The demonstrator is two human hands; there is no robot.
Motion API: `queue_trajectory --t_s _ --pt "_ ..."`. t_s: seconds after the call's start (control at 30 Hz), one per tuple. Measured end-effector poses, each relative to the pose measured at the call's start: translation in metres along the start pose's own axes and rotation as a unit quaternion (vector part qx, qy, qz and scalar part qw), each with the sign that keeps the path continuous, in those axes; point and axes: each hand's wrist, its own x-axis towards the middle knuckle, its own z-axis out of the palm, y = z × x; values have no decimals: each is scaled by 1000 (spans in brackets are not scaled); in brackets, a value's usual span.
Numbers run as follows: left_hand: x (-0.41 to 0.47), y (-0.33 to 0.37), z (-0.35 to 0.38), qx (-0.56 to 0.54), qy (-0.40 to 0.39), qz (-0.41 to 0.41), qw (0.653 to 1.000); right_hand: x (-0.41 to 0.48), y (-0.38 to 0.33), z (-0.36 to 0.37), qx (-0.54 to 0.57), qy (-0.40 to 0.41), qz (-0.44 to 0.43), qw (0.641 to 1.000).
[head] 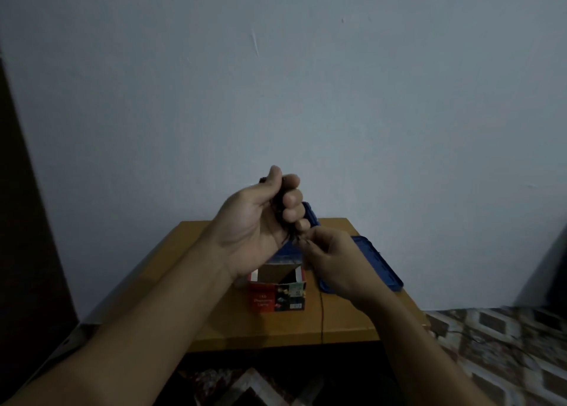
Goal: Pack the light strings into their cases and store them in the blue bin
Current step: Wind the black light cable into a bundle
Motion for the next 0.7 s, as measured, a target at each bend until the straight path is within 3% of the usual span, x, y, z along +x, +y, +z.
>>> queue_trajectory --t_s 0.1,0.23,0.3,0.47,0.7 --pt "11 -3 -1 -34 63 53 996 6 8 -4 -2 17 26 1000" --pt "21 -5 -2 -44 110 106 987 -2 9 -7 -14 -76 24 997" --pt "24 -7 -3 -10 142 126 982 -7 6 -9 -20 -100 15 995" --pt "32 -15 -10 131 175 152 964 -6 -8 -24 -14 -48 -12 999" --pt "35 -26 -11 322 200 66 923 -2 -30 -52 -25 -33 -33 999"
